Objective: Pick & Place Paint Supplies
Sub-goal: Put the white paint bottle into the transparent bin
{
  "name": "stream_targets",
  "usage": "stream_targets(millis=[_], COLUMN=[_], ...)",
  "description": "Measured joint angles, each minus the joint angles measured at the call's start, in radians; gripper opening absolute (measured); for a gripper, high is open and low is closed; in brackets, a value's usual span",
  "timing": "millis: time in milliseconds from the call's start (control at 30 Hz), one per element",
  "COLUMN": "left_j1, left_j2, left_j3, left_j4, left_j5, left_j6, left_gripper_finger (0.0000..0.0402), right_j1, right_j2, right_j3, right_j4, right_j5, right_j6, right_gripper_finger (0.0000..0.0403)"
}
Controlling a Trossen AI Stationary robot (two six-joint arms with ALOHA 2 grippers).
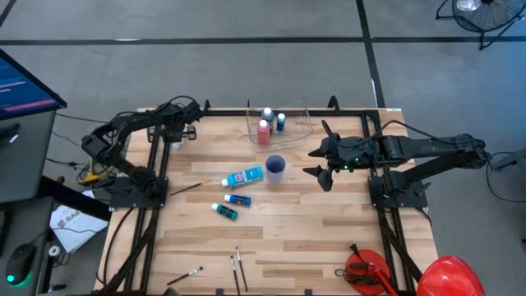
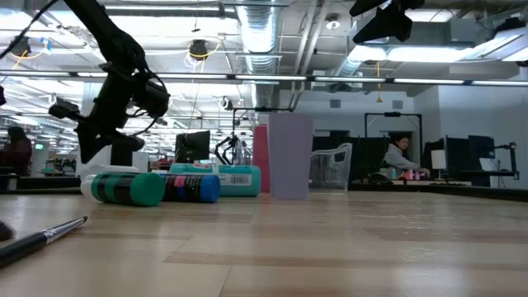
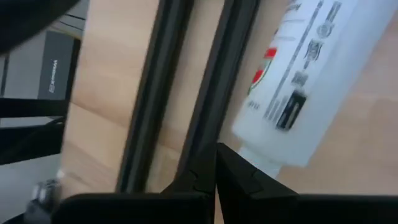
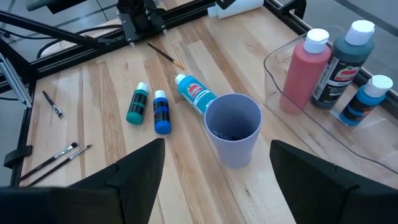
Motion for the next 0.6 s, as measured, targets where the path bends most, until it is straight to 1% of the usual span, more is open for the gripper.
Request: stream_targets(millis=[133,300,400,533,600], left_j1=[-0.009,-0.009,-0.028,-0.055,-0.055], left_j2=[0.03,0.088,0.112,0.078,0.033], left_j3=[-0.001,0.0,-0.001,-0.001,-0.001], left_j4=[0.068,0.164,0.178,0.215,0.262], left_j5=[0.012,0.068,0.087,0.075,0.075], left_j6=[-0.001,0.008,0.004,-0.047,-0.049], left_gripper_finger=[0.0,0.0,0.0,0.0,0.0], right_j1=[0.0,0.0,0.0,0.0,0.002], right_j2=[0.0,0.0,0.0,0.0,0.0], right_j3=[0.0,0.0,0.0,0.0,0.0], right_j4=[0.0,0.0,0.0,0.0,0.0], right_j5=[0.0,0.0,0.0,0.0,0.0], right_j6=[0.002,0.003,0.014,0.019,0.02], right_gripper_finger=[0.0283,0.0283,0.0283,0.0283,0.0283])
